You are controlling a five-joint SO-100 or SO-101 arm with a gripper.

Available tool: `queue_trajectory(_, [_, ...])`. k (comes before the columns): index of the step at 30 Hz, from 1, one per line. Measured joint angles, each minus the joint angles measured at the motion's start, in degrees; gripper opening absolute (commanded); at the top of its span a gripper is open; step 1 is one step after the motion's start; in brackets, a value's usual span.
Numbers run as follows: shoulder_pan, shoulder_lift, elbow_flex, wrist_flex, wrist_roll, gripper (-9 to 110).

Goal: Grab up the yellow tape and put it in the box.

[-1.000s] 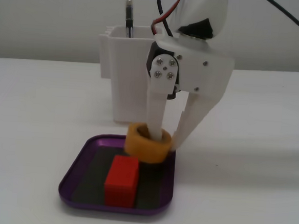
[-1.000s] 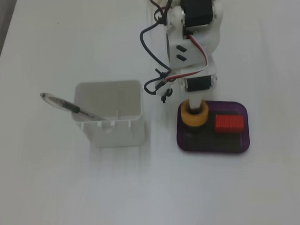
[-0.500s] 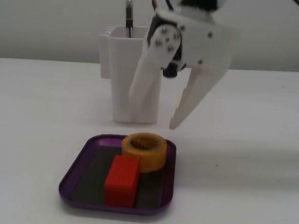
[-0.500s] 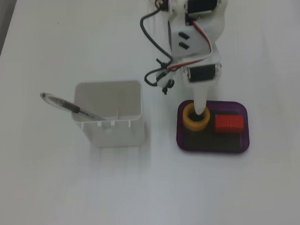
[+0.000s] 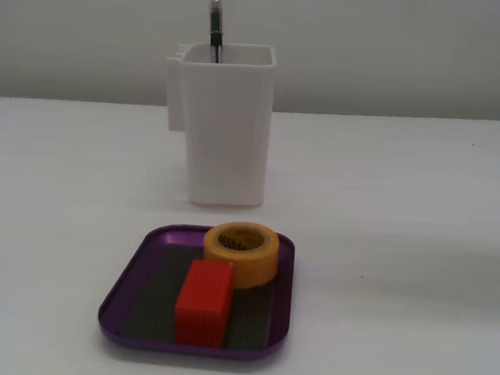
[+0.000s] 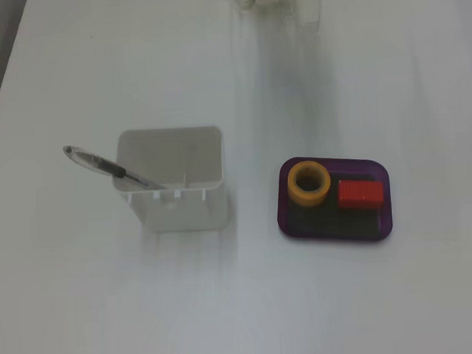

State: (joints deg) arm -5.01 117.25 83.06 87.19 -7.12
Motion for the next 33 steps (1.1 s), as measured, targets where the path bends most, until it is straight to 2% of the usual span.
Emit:
queue_trajectory(3, [-0.62,8.79,13.1,-3.16,0.0,16])
queue_trajectory(13, [-0.18,41.31,60.12,-29.36,0.0,16])
queue_trajectory(16, [-0.18,50.36,71.63,-33.93,0.0,16])
queue_trajectory(25, [-0.09,69.35,86.75,-35.77,0.18,16])
queue_trajectory(33, [0.09,74.88,95.19,-34.98,0.18,16])
